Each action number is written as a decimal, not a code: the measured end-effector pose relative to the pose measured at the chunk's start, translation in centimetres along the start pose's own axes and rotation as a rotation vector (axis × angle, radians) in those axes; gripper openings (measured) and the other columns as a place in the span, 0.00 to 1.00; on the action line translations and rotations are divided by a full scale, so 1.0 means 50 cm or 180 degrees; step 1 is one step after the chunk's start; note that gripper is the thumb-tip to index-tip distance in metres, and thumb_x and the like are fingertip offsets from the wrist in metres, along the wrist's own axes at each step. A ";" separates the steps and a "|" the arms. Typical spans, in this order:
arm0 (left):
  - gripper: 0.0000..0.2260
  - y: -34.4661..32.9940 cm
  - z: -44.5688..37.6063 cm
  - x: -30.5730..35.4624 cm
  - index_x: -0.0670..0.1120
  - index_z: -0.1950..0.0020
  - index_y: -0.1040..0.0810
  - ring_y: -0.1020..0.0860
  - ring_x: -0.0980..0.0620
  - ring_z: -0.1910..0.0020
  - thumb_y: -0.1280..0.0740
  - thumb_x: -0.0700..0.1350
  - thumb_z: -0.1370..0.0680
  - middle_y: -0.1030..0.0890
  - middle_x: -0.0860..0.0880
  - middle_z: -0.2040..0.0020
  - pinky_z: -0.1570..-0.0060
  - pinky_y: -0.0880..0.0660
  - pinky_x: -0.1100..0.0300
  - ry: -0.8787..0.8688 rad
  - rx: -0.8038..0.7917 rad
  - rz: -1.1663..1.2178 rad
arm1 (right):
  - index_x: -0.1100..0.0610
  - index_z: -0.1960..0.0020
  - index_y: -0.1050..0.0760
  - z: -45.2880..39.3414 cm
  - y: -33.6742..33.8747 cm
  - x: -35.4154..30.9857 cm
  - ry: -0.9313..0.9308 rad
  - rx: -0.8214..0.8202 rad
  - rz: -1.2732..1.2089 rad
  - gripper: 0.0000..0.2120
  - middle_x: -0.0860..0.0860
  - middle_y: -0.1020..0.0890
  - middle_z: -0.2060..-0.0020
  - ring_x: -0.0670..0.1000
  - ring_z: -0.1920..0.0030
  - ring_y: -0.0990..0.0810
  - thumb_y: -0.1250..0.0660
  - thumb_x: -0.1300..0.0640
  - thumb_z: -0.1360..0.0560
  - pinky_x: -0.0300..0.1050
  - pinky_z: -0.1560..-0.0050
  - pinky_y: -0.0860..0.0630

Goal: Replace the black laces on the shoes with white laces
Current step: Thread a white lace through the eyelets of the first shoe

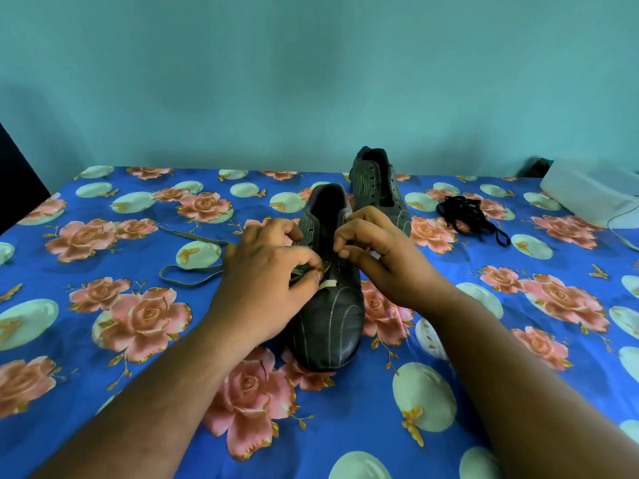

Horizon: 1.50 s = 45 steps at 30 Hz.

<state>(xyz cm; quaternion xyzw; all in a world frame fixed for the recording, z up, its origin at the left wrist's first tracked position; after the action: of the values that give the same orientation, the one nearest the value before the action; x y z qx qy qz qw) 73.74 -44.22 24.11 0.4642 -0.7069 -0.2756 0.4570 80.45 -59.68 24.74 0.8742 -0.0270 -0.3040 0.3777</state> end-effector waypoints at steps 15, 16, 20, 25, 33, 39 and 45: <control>0.09 -0.013 0.005 -0.004 0.54 0.53 0.16 0.30 0.41 0.32 0.34 0.55 0.26 0.26 0.49 0.34 0.43 0.35 0.44 0.0052 0.0012 -0.0030 | 0.57 0.46 0.20 -0.006 -0.015 0.001 -0.0066 0.0243 -0.0468 0.06 0.53 0.25 0.50 0.51 0.50 0.23 0.31 0.66 0.21 0.38 0.47 0.27; 0.10 -0.014 0.004 -0.001 0.53 0.54 0.16 0.30 0.41 0.33 0.34 0.55 0.27 0.26 0.48 0.34 0.43 0.35 0.44 0.0025 0.0014 -0.0053 | 0.56 0.45 0.21 -0.005 -0.013 0.002 -0.0092 0.0237 -0.0472 0.07 0.53 0.25 0.50 0.53 0.52 0.23 0.31 0.65 0.21 0.39 0.47 0.26; 0.09 -0.015 0.003 0.004 0.53 0.55 0.16 0.30 0.42 0.37 0.33 0.54 0.27 0.26 0.51 0.37 0.45 0.35 0.45 -0.0087 0.0062 -0.0115 | 0.52 0.43 0.22 0.000 0.000 0.020 -0.0368 0.0294 -0.0793 0.08 0.52 0.23 0.53 0.57 0.56 0.22 0.31 0.61 0.21 0.49 0.50 0.22; 0.03 -0.017 0.002 0.000 0.54 0.53 0.16 0.30 0.44 0.37 0.26 0.49 0.25 0.26 0.52 0.39 0.46 0.41 0.50 0.0091 0.0269 0.0121 | 0.56 0.50 0.17 0.010 0.003 0.056 -0.0996 -0.0030 -0.1297 0.05 0.54 0.14 0.56 0.49 0.54 0.16 0.26 0.62 0.25 0.45 0.47 0.19; 0.04 -0.015 0.004 0.000 0.55 0.51 0.16 0.31 0.46 0.36 0.25 0.50 0.25 0.27 0.53 0.40 0.47 0.44 0.52 0.0126 0.0271 0.0141 | 0.58 0.53 0.13 0.008 0.017 0.029 -0.0493 -0.0030 -0.0766 0.07 0.49 0.15 0.59 0.49 0.58 0.16 0.21 0.59 0.30 0.40 0.55 0.21; 0.15 -0.017 0.005 -0.011 0.58 0.43 0.18 0.33 0.51 0.36 0.35 0.61 0.25 0.30 0.57 0.41 0.48 0.45 0.53 0.0015 0.0146 0.0147 | 0.61 0.55 0.19 0.013 0.003 0.047 -0.1054 -0.0058 -0.1607 0.02 0.51 0.17 0.63 0.48 0.62 0.20 0.28 0.66 0.25 0.41 0.57 0.22; 0.23 -0.013 0.005 -0.025 0.63 0.35 0.25 0.35 0.57 0.29 0.36 0.66 0.28 0.30 0.60 0.37 0.42 0.47 0.58 0.0046 -0.0210 0.0687 | 0.60 0.56 0.23 0.012 0.060 0.072 -0.1444 0.0677 -0.1996 0.02 0.53 0.17 0.65 0.51 0.66 0.22 0.35 0.62 0.26 0.41 0.62 0.22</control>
<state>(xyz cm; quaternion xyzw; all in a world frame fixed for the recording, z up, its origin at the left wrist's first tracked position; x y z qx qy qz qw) 73.96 -43.36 23.00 0.3720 -0.7400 -0.2446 0.5042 83.58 -63.19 24.61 0.7850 0.1270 -0.5853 0.1584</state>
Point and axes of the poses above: each hand's wrist, its own z-axis away from the middle knuckle, its own y-axis out of the back of the hand, x = y × z, the point moved 7 cm from there along -z, towards the middle knuckle
